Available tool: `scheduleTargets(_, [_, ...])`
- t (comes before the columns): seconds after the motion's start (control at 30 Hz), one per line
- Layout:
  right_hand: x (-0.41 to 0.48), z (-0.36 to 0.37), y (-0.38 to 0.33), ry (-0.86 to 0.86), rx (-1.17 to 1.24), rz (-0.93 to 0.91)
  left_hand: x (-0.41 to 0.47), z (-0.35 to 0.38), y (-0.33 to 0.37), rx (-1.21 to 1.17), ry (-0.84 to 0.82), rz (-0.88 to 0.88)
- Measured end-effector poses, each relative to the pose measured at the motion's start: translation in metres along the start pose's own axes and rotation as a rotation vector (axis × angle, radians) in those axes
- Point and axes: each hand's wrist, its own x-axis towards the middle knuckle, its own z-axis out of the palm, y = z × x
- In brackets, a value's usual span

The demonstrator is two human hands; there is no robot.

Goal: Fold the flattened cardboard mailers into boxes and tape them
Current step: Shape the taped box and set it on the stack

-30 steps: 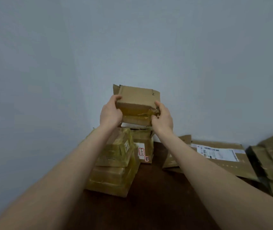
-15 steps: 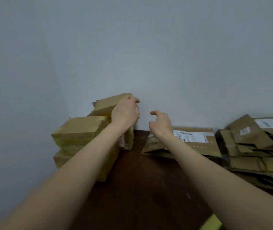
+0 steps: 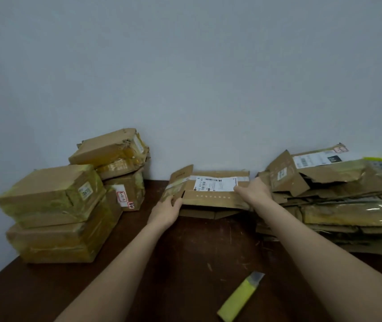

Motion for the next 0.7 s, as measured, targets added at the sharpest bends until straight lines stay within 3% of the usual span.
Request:
scheduleTargets(0.27, [-0.012, -0.006, 0.004, -0.013, 0.502, 0.025, -0.019, -0.017, -0.004, -0.233, 0.080, 0.001])
scheduleTargets(0.43, [-0.048, -0.036, 0.004, 0.072, 0.560, -0.071, -0.057, -0.042, 0.020, -0.402, 0.396, 0.029])
scheduleTargets(0.57, [-0.086, -0.061, 0.013, 0.169, 0.616, -0.102, -0.119, -0.061, 0.045, -0.162, 0.653, 0.305])
scheduleTargets(0.7, [-0.125, -0.076, 0.023, 0.250, 0.683, -0.122, -0.192, -0.030, 0.064, 0.133, 0.242, 0.503])
